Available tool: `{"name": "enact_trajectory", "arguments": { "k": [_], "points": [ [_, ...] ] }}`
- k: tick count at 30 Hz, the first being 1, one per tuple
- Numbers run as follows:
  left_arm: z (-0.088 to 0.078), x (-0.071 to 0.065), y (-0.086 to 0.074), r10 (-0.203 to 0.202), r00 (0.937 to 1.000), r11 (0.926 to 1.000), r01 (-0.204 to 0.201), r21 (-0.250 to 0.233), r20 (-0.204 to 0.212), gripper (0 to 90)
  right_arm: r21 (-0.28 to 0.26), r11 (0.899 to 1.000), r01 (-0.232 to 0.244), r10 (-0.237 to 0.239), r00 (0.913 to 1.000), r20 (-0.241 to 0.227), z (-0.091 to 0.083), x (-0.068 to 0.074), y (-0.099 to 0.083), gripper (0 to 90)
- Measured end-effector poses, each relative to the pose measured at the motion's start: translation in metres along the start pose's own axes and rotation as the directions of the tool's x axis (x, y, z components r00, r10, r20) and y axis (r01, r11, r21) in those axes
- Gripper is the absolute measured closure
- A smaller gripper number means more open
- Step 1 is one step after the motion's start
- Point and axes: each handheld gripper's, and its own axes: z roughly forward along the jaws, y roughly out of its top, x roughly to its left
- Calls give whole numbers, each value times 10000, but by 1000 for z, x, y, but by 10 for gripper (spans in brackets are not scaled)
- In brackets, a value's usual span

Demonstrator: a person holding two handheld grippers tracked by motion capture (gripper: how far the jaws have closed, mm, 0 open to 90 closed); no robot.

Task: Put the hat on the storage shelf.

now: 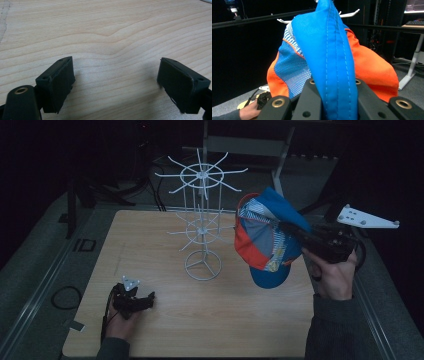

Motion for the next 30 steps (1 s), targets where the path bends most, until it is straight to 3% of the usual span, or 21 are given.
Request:
{"name": "enact_trajectory", "arguments": {
  "k": [23,30],
  "points": [
    [0,0,0,-1,10000,10000,1,0,4,146,-589,9980,235,-255,9991,-336,5,7,13,877],
    [0,0,0,-3,10000,10000,3,-7,-1,146,-789,9967,208,-232,9993,-294,10,4,18,877]
  ]
}}
